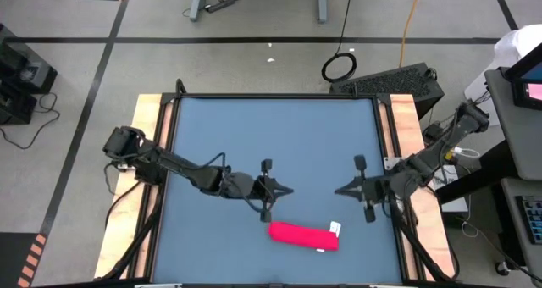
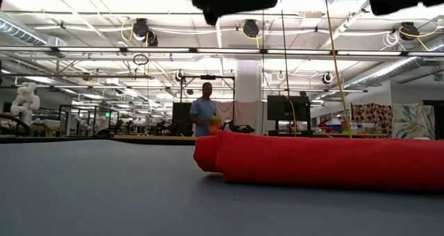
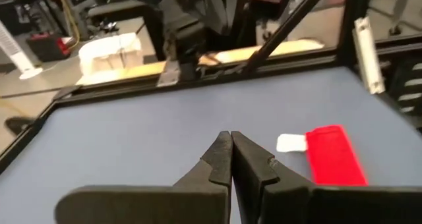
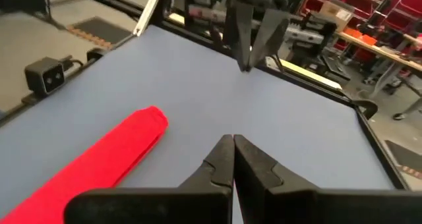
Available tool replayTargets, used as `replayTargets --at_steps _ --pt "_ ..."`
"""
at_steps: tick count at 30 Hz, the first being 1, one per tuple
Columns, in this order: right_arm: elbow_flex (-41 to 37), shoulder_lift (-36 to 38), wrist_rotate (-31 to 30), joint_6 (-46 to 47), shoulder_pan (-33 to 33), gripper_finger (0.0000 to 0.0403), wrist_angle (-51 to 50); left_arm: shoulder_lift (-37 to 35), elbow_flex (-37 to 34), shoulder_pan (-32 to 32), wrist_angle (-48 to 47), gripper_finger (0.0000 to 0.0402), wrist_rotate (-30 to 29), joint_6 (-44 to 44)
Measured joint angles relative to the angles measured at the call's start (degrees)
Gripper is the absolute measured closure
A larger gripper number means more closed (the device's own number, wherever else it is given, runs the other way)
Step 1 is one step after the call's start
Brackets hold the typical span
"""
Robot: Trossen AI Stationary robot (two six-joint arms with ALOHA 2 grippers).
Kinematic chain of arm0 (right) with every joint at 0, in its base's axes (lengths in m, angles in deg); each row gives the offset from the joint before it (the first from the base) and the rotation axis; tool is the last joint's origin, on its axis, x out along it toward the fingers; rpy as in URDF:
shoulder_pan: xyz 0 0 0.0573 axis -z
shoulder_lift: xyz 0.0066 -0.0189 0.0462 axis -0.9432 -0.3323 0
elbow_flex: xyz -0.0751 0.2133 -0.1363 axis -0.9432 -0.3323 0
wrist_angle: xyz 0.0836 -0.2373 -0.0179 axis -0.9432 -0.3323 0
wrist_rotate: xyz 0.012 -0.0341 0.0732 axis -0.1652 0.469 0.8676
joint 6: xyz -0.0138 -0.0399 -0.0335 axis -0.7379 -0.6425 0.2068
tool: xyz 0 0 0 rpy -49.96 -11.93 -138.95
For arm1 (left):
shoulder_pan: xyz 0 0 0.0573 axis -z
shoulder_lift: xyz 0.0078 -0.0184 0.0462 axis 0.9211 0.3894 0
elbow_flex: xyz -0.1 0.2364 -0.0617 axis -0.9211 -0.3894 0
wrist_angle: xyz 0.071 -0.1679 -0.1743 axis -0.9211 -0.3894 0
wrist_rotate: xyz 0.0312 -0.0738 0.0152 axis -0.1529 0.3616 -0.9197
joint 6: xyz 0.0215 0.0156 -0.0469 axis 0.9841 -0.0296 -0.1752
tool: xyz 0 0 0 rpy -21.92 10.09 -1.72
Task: Roll towel
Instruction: Return to Home Position
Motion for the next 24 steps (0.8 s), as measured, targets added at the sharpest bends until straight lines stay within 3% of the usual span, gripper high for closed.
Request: replayTargets --at_steps 8,13,24 --pt "-11.3 16.4 8.3 0.1 5.6 0.0403 0.8 0.0 -3.2 -5.4 0.9 0.0394 1.8 0.9" --pt "-16.0 24.4 13.8 0.1 8.2 0.0403 0.9 0.0 -6.4 -8.3 6.4 0.0393 2.2 1.1" --pt "-23.3 30.8 16.3 -0.4 11.6 0.0403 2.3 0.0 -11.1 -10.8 10.5 0.0393 2.5 -0.8"
